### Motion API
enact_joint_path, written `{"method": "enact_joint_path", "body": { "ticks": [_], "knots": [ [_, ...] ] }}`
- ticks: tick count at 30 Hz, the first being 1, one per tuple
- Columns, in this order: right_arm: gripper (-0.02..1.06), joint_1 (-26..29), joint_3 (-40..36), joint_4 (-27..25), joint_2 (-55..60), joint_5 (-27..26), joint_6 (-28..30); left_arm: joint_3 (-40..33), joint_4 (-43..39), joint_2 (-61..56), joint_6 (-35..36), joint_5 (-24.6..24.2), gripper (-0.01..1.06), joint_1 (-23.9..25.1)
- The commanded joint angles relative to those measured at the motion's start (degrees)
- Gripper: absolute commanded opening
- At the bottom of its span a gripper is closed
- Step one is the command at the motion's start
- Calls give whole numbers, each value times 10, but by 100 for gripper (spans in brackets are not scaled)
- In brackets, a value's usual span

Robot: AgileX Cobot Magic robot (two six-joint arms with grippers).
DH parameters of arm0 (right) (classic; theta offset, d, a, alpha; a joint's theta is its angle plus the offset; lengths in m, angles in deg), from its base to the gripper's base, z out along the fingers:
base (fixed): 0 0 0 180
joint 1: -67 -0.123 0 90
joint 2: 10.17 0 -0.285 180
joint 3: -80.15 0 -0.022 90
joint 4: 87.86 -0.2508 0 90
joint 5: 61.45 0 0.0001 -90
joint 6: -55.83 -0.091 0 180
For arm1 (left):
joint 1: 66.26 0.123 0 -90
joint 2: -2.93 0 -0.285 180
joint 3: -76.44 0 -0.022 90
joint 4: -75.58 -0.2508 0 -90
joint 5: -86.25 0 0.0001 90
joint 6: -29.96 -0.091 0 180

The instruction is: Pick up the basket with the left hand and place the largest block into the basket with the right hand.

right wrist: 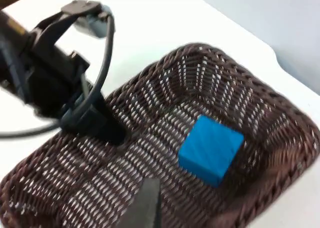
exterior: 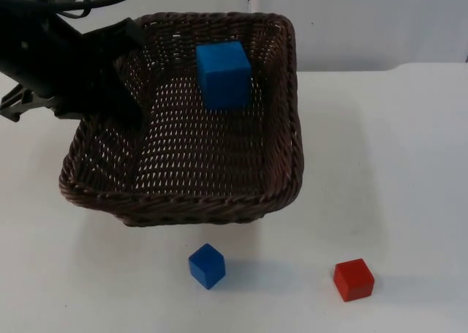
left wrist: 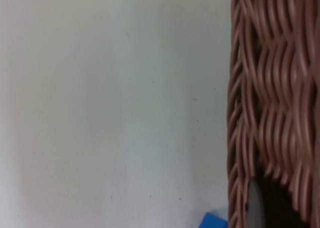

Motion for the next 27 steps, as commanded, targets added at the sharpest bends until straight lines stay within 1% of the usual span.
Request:
{"method": "enact_joint_path", "body": {
  "ticks": [1,5,11,17,22,27],
  "knots": [
    [87,0,-31,1,-35,-16,-2,2,19,-9,4,-6,0,0],
    [87,0,-82,1,-98,-18,-2,2,19,-9,3,-16,0,0],
    [87,0,-119,0,-163,-16,-2,2,17,-9,-2,-17,0,0],
    [87,0,-144,1,-203,-5,-2,2,16,-9,-2,-19,0,0],
    [87,0,-183,0,-239,-9,-2,2,15,-9,-2,-20,0,0],
    [87,0,-201,1,-263,-12,-2,2,15,-2,-6,-20,0,0]
  ]
}}
